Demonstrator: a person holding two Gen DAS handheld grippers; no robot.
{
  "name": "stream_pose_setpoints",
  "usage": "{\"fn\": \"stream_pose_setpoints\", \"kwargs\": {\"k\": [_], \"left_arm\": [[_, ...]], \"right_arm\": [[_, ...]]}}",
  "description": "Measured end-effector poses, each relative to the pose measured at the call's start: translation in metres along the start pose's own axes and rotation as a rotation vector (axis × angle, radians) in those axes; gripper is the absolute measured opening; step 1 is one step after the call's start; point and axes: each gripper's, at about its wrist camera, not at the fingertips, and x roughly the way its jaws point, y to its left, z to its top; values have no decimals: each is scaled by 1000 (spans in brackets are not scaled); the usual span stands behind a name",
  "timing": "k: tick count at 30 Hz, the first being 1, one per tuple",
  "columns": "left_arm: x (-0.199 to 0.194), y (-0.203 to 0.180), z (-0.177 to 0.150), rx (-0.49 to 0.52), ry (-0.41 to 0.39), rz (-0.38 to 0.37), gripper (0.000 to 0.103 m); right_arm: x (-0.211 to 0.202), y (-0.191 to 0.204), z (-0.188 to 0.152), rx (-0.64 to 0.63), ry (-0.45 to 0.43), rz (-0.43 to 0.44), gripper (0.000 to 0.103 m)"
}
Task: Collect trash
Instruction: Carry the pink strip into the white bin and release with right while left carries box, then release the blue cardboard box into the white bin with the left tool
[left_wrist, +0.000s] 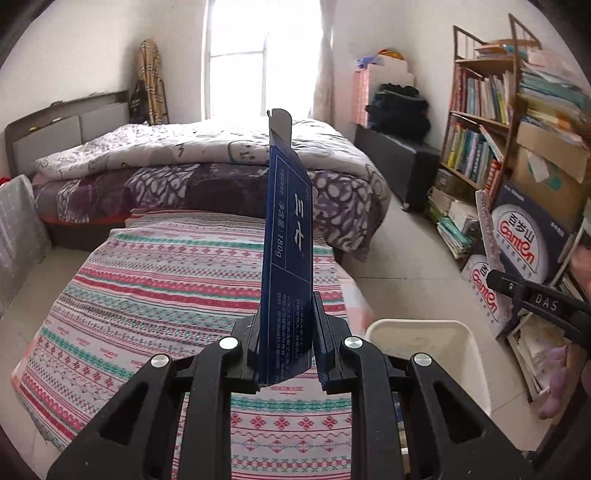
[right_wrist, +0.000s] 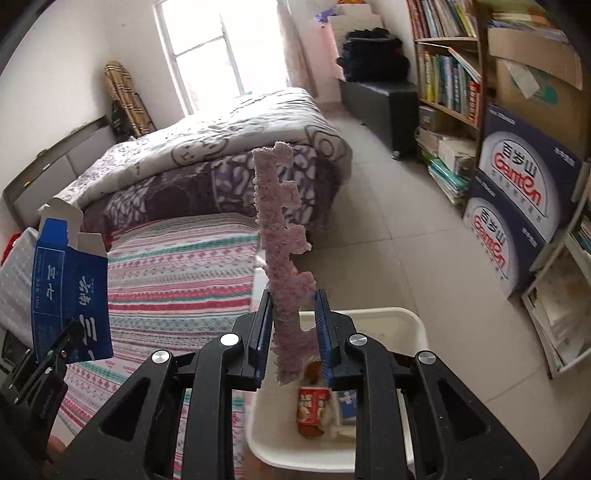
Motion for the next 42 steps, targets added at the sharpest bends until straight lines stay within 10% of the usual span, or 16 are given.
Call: {"fn": "stream_pose_setpoints", "kwargs": {"k": [22, 29, 42], "left_arm": [[4, -69, -15, 94, 34, -147, 22], [13, -95, -28, 141, 75, -196, 23], [29, -92, -25, 37, 162, -336, 62]], "right_arm": [[-33, -69, -7, 134, -77, -112, 59], [-44, -86, -9, 177, -120, -172, 87], [-49, -80, -11, 124, -158, -259, 95]]}}
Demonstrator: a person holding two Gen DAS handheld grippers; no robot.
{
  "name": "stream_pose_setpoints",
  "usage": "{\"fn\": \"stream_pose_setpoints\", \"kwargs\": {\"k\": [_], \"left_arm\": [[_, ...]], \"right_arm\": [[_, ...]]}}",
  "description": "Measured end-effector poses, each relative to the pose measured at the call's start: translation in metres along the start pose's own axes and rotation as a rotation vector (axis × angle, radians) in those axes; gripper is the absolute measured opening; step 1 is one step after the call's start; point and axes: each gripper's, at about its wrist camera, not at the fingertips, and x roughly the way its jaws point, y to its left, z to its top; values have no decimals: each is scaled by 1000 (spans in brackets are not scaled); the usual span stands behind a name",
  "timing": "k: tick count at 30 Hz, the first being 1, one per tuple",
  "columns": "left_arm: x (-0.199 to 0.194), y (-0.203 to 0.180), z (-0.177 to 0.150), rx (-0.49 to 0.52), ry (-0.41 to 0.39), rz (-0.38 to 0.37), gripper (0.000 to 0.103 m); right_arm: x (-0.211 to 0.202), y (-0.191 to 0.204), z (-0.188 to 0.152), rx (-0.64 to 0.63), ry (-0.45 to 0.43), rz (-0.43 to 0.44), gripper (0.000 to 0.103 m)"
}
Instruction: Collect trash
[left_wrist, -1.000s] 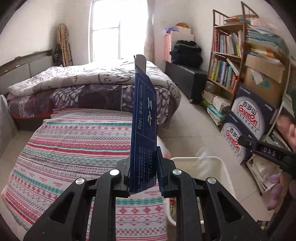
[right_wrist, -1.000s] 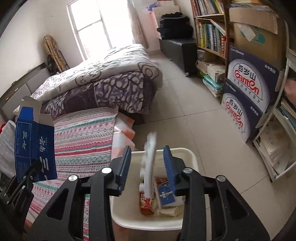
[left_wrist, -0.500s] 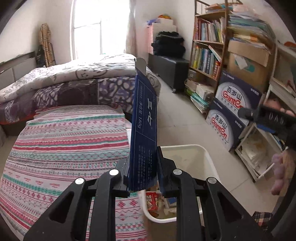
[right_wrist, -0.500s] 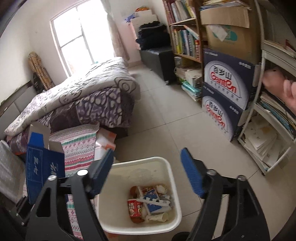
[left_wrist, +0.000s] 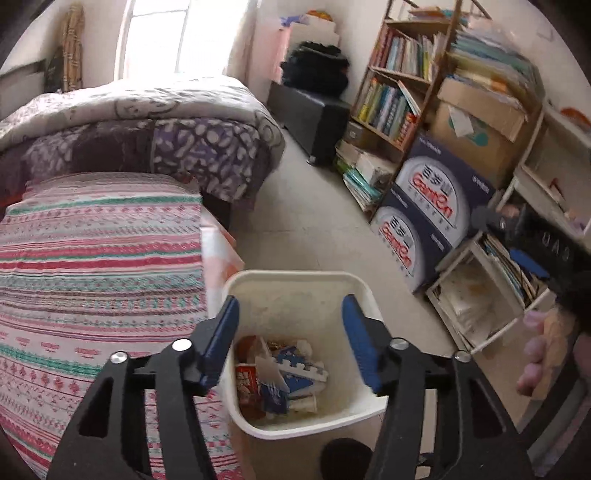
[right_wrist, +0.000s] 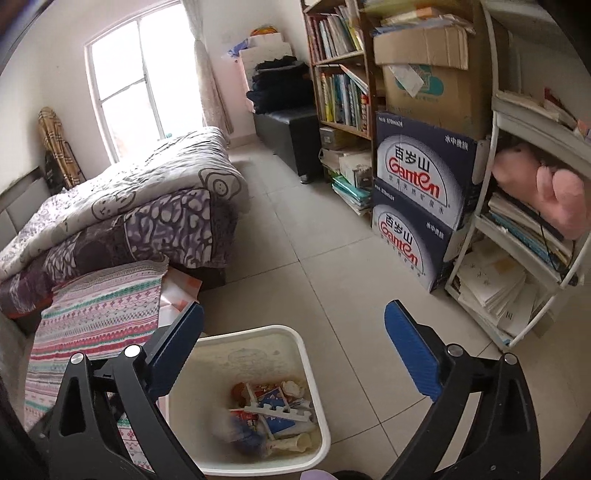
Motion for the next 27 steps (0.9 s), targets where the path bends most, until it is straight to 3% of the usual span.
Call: {"fn": "stream_pose_setpoints", "kwargs": {"k": [4, 10, 16, 27], "left_arm": [[-20, 12, 7, -19, -54, 80, 75], [-59, 36, 13, -56, -183, 282, 96], [-90, 57, 9, -82, -313, 484, 96], [-110, 80, 4, -139, -276, 526, 96]], "right_arm": [[-10, 25, -5, -71, -28, 0, 96], [-28, 57, -14, -129, -96, -2, 96], [-33, 84, -25, -145, -96, 19, 96], [-43, 125, -41, -177, -140, 93, 96]]}}
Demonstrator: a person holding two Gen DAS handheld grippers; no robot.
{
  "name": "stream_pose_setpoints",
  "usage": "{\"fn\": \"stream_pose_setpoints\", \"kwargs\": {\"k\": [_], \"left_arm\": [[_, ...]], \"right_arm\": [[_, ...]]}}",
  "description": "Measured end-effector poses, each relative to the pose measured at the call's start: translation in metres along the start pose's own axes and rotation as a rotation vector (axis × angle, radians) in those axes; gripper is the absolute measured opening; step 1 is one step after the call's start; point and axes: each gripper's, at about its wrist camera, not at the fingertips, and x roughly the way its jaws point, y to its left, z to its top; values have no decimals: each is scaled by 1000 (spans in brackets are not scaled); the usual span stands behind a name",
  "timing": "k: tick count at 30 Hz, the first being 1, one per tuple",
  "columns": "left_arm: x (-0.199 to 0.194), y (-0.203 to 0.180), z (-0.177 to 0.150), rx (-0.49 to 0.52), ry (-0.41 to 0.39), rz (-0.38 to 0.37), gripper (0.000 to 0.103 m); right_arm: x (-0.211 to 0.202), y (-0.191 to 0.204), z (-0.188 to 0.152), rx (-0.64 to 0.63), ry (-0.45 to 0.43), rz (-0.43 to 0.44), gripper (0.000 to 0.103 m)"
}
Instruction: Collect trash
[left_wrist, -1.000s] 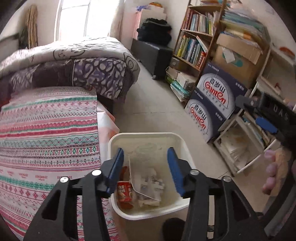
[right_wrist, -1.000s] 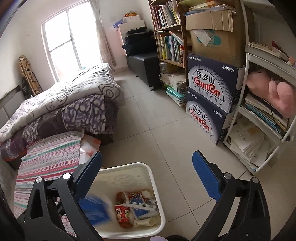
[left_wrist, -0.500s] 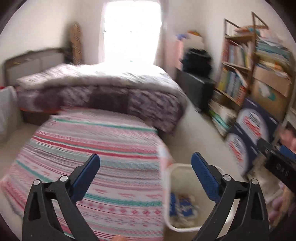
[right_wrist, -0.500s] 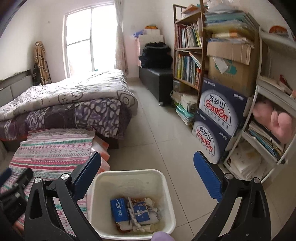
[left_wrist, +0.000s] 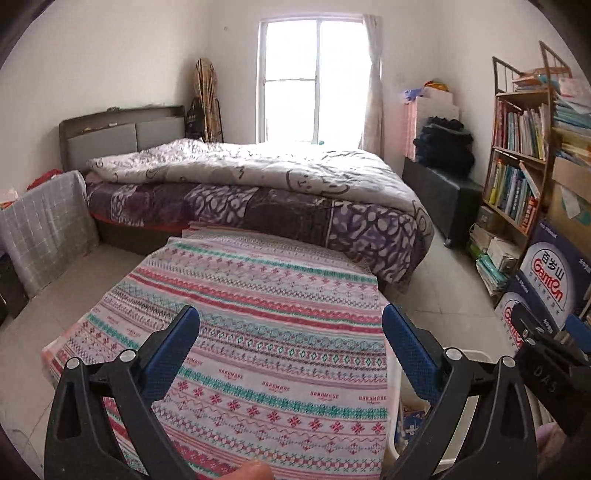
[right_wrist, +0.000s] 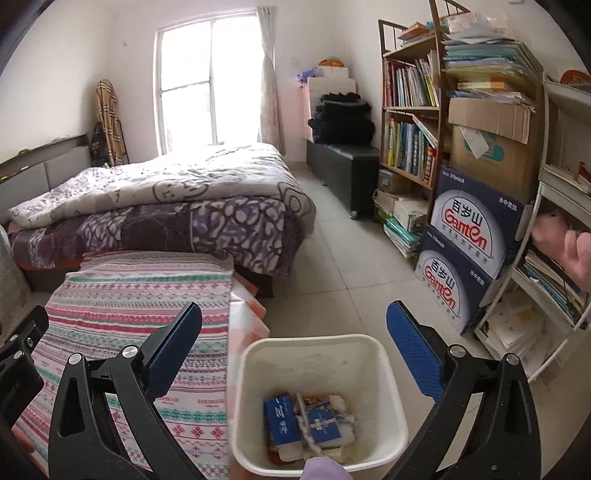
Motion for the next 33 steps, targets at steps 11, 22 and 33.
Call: {"fn": "stream_pose_setpoints", "kwargs": {"k": [11, 22, 33], "left_arm": [[10, 21, -6, -35, 72, 18, 96], [15, 27, -6, -53, 112, 16, 96], [13, 21, -5, -31, 110, 17, 96]], "right_arm": [[2, 15, -3, -9, -14, 30, 96], [2, 22, -5, -30, -22, 37, 96], [2, 24, -5, -32, -23, 35, 96]]}}
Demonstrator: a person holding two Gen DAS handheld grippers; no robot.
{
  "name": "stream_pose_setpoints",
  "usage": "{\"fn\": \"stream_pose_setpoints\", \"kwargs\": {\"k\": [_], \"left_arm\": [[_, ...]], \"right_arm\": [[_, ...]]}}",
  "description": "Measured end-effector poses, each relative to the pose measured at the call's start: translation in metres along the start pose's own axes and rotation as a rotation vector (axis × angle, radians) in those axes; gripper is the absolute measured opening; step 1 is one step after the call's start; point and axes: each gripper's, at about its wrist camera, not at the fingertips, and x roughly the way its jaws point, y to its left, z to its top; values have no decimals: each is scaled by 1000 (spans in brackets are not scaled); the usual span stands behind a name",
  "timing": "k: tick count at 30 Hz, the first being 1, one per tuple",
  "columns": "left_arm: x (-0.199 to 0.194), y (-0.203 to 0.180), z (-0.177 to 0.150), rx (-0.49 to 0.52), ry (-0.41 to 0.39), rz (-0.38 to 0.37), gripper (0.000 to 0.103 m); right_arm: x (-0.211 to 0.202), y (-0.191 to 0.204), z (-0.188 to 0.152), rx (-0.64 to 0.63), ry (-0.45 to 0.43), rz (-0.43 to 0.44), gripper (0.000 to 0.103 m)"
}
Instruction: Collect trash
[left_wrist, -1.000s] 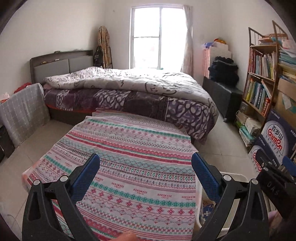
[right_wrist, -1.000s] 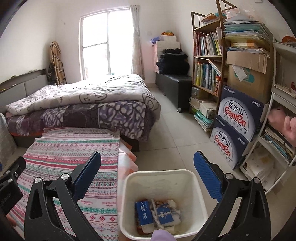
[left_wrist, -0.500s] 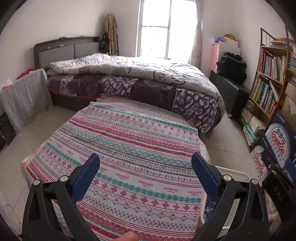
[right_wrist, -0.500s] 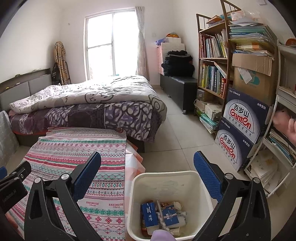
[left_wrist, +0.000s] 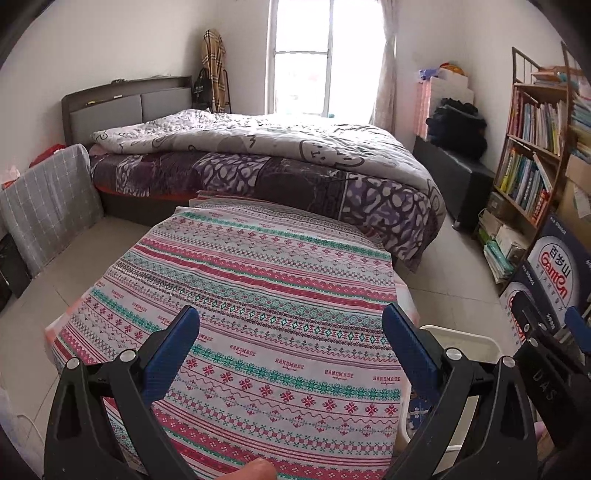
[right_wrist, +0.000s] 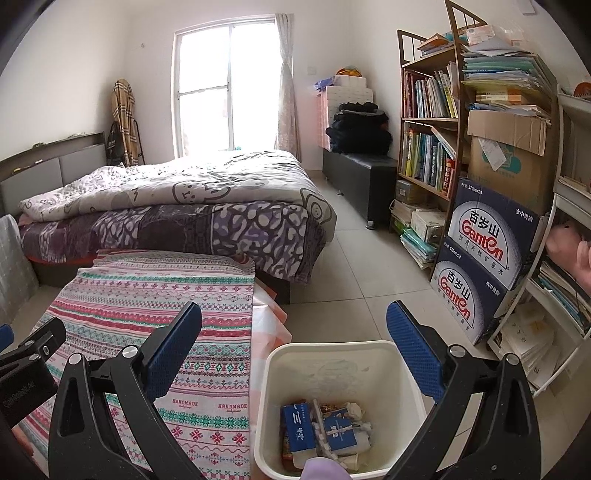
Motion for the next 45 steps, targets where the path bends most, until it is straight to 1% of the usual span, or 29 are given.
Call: {"fn": "stream_pose_setpoints", "kwargs": {"k": [13, 18, 29, 45], "left_arm": [[7, -8, -2, 10, 14, 4, 96], [10, -13, -3, 11, 22, -3, 96], [16, -28, -5, 21, 34, -15, 96], [23, -44, -9, 38, 46, -21, 96]], "right_arm": [[2, -10, -2, -10, 7, -2, 96], [1, -16, -2, -19, 1, -10, 96], [7, -33, -4, -13, 17, -34, 96], [11, -44, -5, -12, 29, -56, 96]]}}
